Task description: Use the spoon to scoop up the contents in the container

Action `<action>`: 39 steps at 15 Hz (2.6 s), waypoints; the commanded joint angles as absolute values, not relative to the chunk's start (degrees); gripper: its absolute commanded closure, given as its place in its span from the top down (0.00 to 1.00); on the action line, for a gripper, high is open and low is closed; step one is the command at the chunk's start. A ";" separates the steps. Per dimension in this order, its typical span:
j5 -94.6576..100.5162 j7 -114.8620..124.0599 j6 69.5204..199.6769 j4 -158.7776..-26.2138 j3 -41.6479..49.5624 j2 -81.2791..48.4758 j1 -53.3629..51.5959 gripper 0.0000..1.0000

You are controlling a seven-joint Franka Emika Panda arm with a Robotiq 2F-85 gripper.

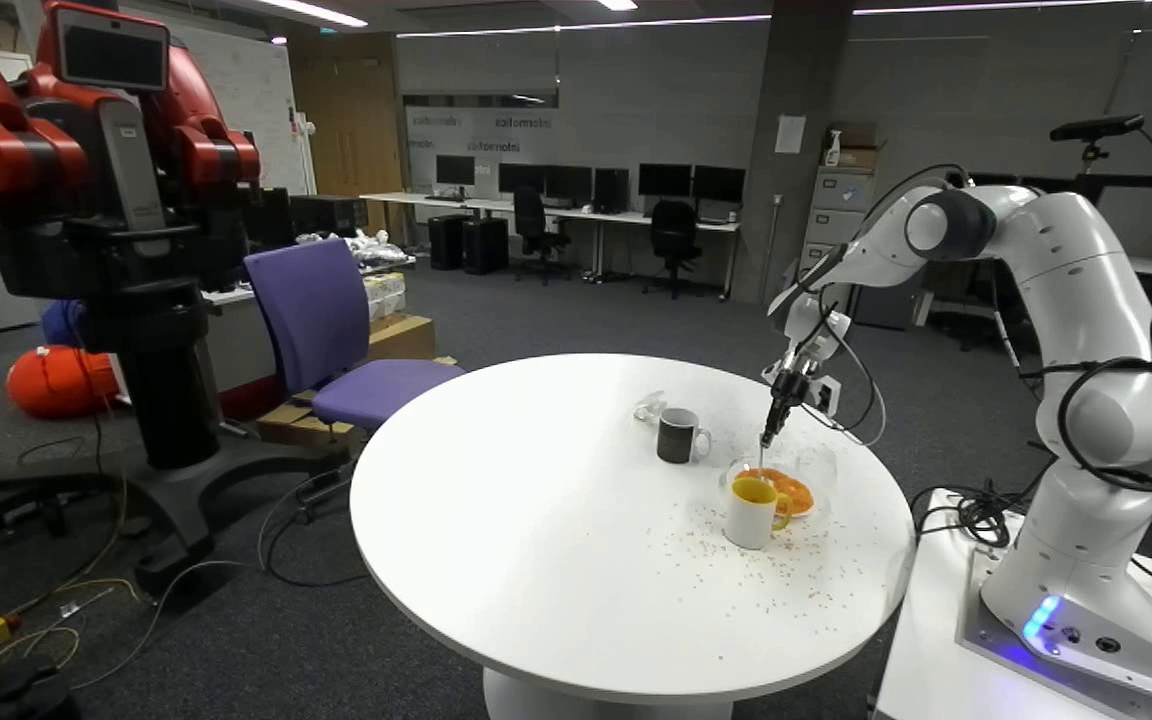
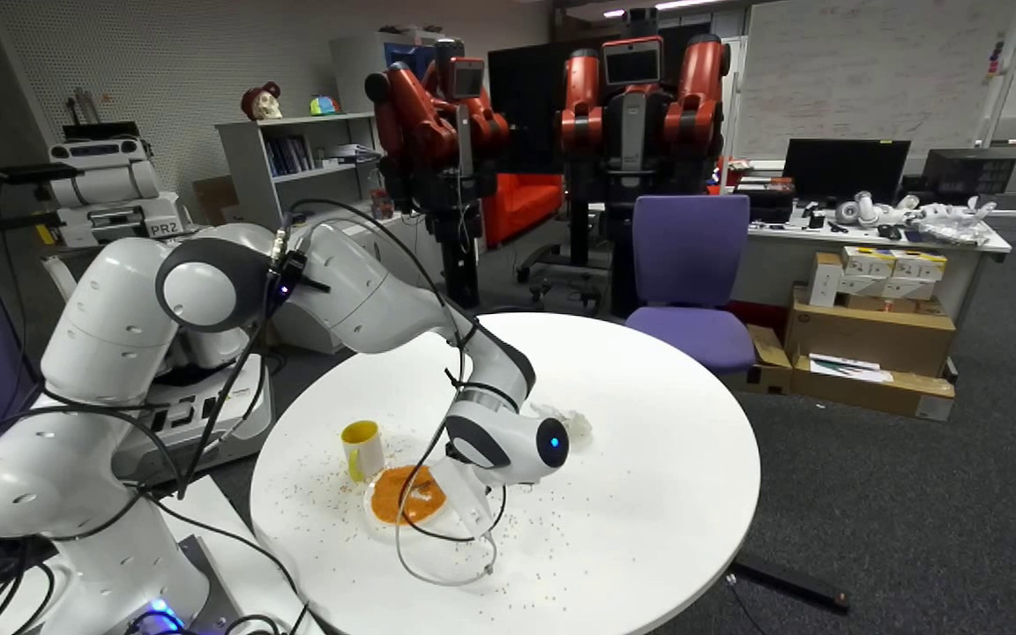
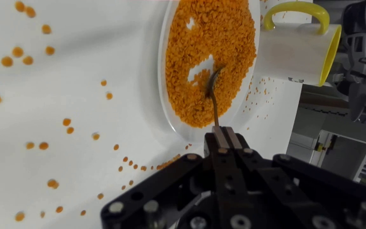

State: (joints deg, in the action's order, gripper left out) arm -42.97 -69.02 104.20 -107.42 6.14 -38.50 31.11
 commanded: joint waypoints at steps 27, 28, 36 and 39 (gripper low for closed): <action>-44.98 -72.20 88.92 -94.54 4.73 -49.17 34.38 0.00; -45.30 -72.33 88.53 -94.42 4.75 -49.31 34.45 0.00; -45.20 -76.48 85.83 -92.62 5.06 -50.15 35.16 0.00; -45.26 -78.22 84.55 -92.25 5.03 -49.66 35.68 0.00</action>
